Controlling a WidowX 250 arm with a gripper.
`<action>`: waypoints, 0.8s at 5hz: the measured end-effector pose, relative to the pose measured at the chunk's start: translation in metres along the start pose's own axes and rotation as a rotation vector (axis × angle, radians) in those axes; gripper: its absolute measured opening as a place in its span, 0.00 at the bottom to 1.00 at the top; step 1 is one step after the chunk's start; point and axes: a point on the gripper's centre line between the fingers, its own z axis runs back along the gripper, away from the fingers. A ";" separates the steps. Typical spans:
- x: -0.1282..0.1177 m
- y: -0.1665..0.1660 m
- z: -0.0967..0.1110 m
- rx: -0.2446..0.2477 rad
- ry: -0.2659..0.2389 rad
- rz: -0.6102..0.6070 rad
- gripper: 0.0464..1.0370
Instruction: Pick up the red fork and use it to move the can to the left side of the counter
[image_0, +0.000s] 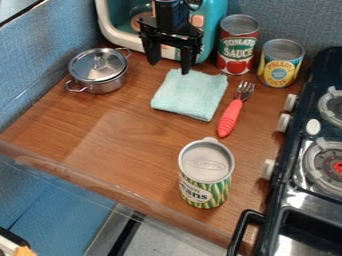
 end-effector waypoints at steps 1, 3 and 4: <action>-0.005 -0.003 -0.019 -0.015 0.044 -0.005 0.96; 0.008 -0.062 -0.020 -0.091 -0.022 -0.159 0.96; 0.014 -0.090 -0.019 -0.116 -0.061 -0.206 0.96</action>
